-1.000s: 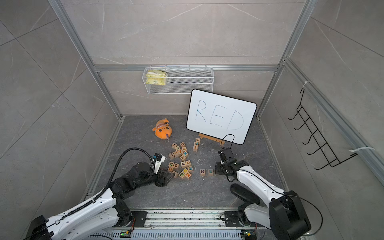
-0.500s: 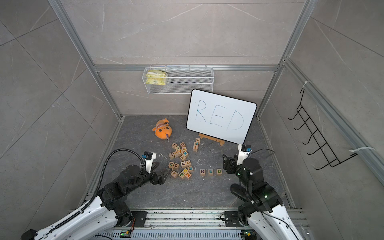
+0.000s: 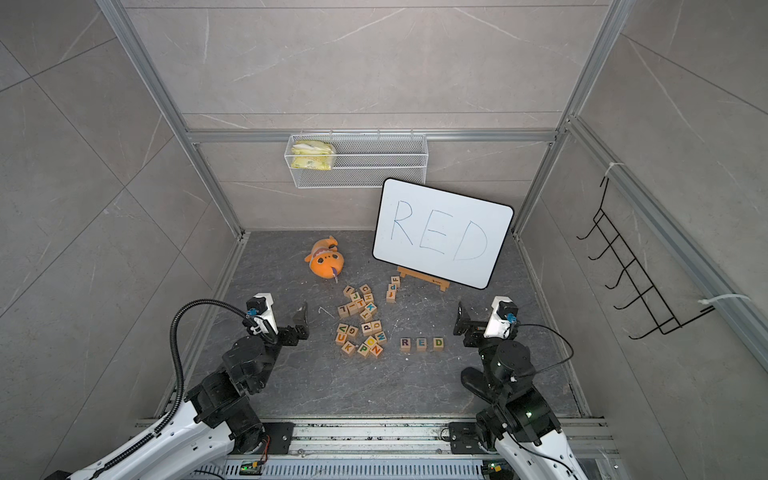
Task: Assemble the uppercase word "red" with letter blocks
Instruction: Reset both arms
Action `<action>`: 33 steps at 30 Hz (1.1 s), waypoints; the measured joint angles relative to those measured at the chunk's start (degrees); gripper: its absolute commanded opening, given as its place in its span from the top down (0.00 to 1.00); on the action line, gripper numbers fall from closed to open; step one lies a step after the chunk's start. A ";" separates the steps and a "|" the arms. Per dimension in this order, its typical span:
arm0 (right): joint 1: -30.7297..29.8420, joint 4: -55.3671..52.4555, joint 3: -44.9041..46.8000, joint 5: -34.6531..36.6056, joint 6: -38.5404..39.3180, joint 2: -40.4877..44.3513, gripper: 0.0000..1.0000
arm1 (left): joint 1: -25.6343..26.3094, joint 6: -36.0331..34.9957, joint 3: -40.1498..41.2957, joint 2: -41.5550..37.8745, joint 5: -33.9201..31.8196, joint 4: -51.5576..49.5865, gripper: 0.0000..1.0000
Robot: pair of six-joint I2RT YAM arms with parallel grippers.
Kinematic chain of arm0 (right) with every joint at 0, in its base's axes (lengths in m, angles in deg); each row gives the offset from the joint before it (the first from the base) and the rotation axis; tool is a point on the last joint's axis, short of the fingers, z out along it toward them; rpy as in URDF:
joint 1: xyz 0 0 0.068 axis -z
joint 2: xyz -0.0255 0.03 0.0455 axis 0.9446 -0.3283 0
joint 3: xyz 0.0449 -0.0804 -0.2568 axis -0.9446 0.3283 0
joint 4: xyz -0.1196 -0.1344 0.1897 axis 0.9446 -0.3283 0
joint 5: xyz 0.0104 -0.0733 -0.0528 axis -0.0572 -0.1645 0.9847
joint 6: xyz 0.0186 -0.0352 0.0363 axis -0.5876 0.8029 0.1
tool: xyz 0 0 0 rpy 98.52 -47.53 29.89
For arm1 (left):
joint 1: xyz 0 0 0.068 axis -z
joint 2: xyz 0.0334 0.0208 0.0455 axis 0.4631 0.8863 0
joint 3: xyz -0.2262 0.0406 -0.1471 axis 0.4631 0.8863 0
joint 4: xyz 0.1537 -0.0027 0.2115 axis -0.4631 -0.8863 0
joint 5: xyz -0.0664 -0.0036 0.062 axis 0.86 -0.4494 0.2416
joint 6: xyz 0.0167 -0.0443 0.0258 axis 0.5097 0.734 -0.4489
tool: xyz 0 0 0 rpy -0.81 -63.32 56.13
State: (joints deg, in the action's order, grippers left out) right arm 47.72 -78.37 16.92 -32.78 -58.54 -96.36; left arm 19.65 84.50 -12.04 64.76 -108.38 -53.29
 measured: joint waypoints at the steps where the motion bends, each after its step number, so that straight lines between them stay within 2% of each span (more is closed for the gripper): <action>1: 0.00 1.86 0.59 0.48 1.11 -2.27 0.00 | -0.17 -2.67 2.60 0.20 -3.02 3.58 0.00; 3: 0.00 5.35 2.23 1.22 2.95 -6.21 0.00 | -0.94 -7.10 6.75 0.07 -5.49 7.85 0.00; 7: 0.00 13.11 6.71 2.40 5.73 -13.97 0.00 | -4.11 -14.73 12.24 -1.77 -3.23 11.80 0.00; 12: 0.00 20.13 9.62 3.98 7.80 -22.86 0.00 | -10.36 -18.71 13.51 -1.64 -1.51 15.82 0.00; 15: 0.00 25.22 9.62 4.17 8.15 -27.96 0.00 | -17.07 -17.62 13.51 0.90 1.81 17.16 0.00; 19: 0.20 32.17 9.62 5.46 8.46 -35.76 0.00 | -27.58 -14.47 13.51 7.78 7.32 18.08 0.00; 22: 1.05 36.87 9.62 5.42 8.41 -41.42 0.00 | -32.35 -12.87 13.51 14.43 9.66 20.00 0.00; 28: 3.37 45.59 9.62 5.01 8.37 -50.84 0.00 | -35.63 -10.71 12.13 29.83 14.93 24.35 0.00; 33: 5.05 48.76 9.60 3.28 8.72 -52.83 0.00 | -38.73 -9.25 8.09 39.74 18.99 28.28 0.00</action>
State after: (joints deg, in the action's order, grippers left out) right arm 52.77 -29.61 26.52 -29.50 -49.82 -149.19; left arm -19.08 75.25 -3.95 104.49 -89.38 -25.00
